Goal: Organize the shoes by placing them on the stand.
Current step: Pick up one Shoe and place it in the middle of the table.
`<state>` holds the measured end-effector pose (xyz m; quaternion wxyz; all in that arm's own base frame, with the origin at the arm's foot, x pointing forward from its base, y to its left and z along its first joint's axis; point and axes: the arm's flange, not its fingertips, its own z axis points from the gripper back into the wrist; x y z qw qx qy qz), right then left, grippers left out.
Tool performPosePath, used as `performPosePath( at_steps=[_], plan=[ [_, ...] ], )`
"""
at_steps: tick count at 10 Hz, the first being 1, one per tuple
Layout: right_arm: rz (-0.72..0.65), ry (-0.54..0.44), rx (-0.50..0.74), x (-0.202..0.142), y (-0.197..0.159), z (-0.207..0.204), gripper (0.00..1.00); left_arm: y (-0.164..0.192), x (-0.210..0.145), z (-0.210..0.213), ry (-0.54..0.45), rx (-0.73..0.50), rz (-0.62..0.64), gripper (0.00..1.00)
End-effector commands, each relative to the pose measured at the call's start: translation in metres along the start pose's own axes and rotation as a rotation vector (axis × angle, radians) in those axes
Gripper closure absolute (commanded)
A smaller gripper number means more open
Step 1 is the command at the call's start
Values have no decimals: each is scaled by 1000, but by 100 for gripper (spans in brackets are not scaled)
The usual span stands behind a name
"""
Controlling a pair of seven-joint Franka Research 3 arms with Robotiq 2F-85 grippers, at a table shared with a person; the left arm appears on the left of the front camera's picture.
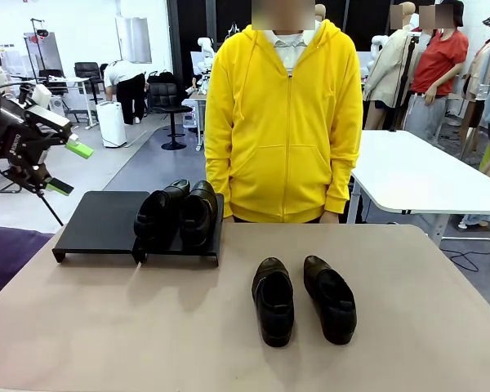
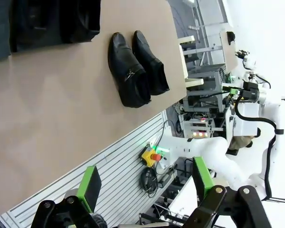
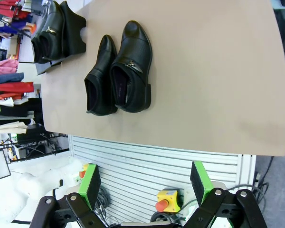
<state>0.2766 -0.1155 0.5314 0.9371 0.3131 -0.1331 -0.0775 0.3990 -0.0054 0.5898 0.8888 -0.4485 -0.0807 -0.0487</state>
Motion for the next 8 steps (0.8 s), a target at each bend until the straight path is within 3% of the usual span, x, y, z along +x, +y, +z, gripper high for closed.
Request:
performPosePath(
  at_steps=[1, 6, 7, 8],
  plan=[
    [10, -1, 15, 2, 2, 3, 0, 0, -2, 2, 13, 4, -2, 0],
    [0, 0, 0, 0, 0, 0, 0, 0, -2, 2, 13, 4, -2, 0],
    [-42, -1, -98, -5, 15, 0, 0, 0, -2, 2, 13, 4, -2, 0],
    [29, 30, -202, 18, 57, -25, 0, 0, -2, 2, 13, 4, -2, 0]
  ],
)
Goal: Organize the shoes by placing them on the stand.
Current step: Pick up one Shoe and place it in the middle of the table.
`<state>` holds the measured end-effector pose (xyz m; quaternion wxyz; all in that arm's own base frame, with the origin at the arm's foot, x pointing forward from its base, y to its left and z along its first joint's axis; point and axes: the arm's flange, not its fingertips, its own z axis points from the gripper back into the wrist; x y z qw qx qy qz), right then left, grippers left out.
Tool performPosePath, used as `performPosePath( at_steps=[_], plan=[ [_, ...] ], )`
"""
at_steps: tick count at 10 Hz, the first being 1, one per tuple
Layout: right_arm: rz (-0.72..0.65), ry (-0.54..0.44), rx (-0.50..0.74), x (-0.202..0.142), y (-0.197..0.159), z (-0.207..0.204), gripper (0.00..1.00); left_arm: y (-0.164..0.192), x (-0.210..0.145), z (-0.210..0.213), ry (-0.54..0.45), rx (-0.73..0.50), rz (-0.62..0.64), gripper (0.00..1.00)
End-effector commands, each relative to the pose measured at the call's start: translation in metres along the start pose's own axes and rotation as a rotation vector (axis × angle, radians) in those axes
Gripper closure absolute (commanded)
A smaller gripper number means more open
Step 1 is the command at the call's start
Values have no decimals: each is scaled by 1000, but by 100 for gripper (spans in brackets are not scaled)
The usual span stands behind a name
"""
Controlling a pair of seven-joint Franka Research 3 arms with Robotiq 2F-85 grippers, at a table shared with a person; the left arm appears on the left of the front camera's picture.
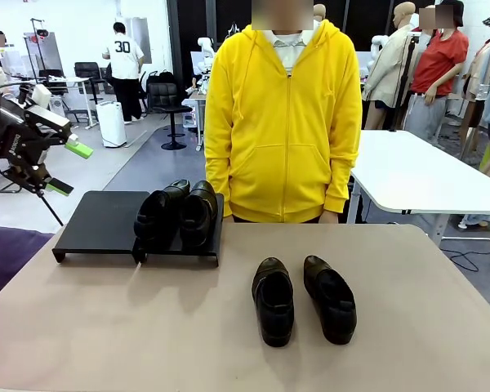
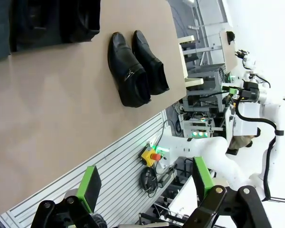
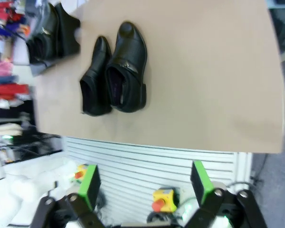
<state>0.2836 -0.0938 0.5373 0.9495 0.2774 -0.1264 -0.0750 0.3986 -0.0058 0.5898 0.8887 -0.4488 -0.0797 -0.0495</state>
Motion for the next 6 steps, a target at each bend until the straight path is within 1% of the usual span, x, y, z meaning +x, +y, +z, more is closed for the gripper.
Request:
performPosePath(
  at_steps=[1, 2, 3, 5, 6],
  plan=[
    [102, 95, -185, 40, 92, -55, 0, 0, -2, 3, 11, 5, -2, 0],
    [85, 131, -269, 54, 133, -101, 0, 0, -2, 3, 11, 5, -2, 0],
    [89, 154, -336, 56, 166, -150, 0, 0, -2, 3, 11, 5, -2, 0],
    [29, 92, -501, 38, 217, -239, 0, 0, -2, 3, 11, 5, -2, 0],
    [36, 110, -517, 31, 230, -271, 0, 0, -2, 3, 11, 5, -2, 0]
  ],
)
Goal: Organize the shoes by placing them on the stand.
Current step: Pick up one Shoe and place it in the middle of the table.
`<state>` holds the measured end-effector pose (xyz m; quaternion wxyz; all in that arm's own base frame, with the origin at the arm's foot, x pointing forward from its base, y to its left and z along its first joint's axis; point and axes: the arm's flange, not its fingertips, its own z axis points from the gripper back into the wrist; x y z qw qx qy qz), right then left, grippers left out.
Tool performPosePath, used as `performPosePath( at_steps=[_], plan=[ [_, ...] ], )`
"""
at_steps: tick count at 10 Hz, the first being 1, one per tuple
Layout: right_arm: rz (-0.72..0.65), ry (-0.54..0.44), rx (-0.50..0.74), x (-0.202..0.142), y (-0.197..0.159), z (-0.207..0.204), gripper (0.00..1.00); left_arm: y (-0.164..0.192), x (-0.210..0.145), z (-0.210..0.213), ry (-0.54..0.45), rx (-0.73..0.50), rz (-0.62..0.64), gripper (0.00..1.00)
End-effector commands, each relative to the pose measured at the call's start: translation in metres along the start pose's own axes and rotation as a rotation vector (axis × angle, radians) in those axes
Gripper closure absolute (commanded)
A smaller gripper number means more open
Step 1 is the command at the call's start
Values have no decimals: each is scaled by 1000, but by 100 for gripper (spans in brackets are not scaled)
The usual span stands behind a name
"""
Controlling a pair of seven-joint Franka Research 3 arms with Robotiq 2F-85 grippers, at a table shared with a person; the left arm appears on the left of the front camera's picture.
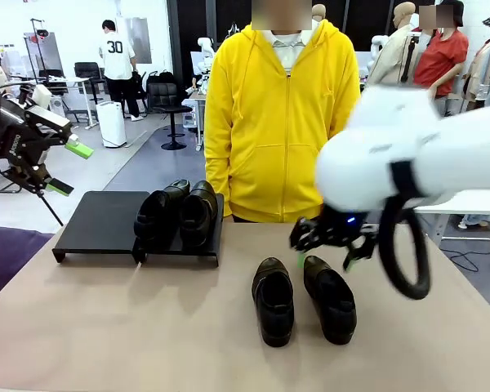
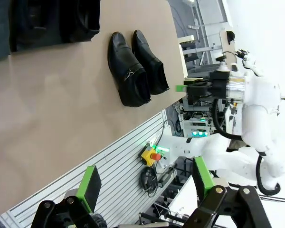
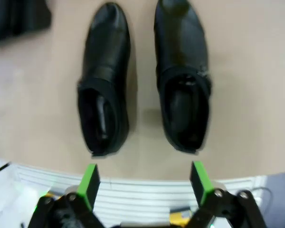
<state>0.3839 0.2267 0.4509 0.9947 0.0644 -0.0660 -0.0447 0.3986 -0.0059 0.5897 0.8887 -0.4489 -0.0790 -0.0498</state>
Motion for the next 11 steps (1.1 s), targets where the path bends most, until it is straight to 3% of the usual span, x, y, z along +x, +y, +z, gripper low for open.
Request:
performPosePath(
  at_steps=[1, 2, 4, 5, 7, 11],
  plan=[
    [-47, -6, -132, 24, 12, -19, 0, 0, -2, 3, 10, 5, -2, 0],
    [8, 52, -32, 24, 3, -7, 0, 0, -2, 3, 10, 5, -2, 0],
    [-15, 1, -59, 4, 12, -22, 0, 0, -2, 3, 10, 5, -2, 0],
    [-18, 26, -64, 14, 9, -31, 0, 0, -2, 3, 10, 5, -2, 0],
    [16, 93, -75, 22, 37, -53, 0, 0, -2, 3, 10, 5, -2, 0],
    [-96, 140, -121, 32, 50, -90, 0, 0, -2, 3, 10, 5, -2, 0]
  ],
)
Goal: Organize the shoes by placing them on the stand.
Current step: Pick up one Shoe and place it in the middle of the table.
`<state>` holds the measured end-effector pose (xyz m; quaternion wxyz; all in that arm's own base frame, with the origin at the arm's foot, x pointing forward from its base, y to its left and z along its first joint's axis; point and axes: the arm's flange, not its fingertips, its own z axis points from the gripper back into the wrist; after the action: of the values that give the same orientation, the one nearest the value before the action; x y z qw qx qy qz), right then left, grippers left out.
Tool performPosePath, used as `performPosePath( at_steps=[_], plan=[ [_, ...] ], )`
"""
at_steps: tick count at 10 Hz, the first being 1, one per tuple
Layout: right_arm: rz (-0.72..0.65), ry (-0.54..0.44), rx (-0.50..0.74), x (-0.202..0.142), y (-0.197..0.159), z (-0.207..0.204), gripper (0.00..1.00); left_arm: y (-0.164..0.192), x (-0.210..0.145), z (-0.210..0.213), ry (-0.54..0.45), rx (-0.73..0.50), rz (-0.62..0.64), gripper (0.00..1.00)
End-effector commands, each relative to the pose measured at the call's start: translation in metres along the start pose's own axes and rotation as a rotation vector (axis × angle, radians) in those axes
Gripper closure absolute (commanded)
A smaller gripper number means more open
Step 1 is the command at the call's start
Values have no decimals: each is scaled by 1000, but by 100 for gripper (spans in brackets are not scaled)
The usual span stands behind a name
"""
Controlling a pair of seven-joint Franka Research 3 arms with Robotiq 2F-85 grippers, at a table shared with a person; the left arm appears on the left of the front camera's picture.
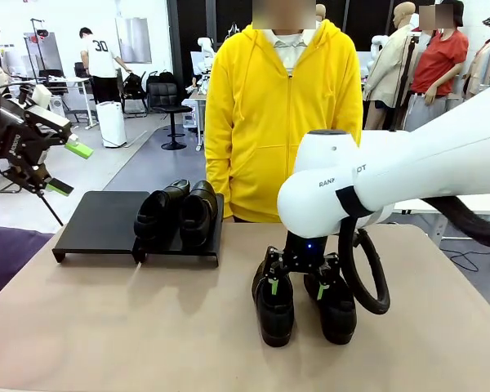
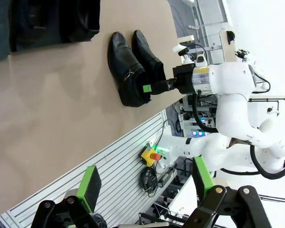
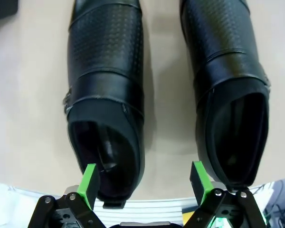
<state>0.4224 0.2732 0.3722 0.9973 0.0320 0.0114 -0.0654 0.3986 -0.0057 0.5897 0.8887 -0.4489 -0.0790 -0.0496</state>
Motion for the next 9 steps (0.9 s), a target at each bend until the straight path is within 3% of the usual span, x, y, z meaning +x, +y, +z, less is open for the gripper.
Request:
performPosePath(
  at_steps=[1, 4, 5, 6, 7, 9],
  plan=[
    [-64, 8, -48, 10, 14, -9, 0, 0, -2, 3, 10, 5, -2, 0],
    [-84, 38, -28, 15, 16, -20, 0, 0, -2, 3, 10, 5, -2, 0],
    [-85, 51, -42, 16, 15, -21, 27, 0, -2, 3, 10, 5, -2, 0],
    [-89, 58, -36, 16, 14, -21, 86, 0, -2, 3, 10, 5, -2, 0],
    [-85, 64, -41, 16, 14, -22, 100, 0, -2, 3, 10, 5, -2, 0],
    [-86, 72, -40, 15, 15, -23, 100, 0, -2, 3, 10, 5, -2, 0]
  ],
)
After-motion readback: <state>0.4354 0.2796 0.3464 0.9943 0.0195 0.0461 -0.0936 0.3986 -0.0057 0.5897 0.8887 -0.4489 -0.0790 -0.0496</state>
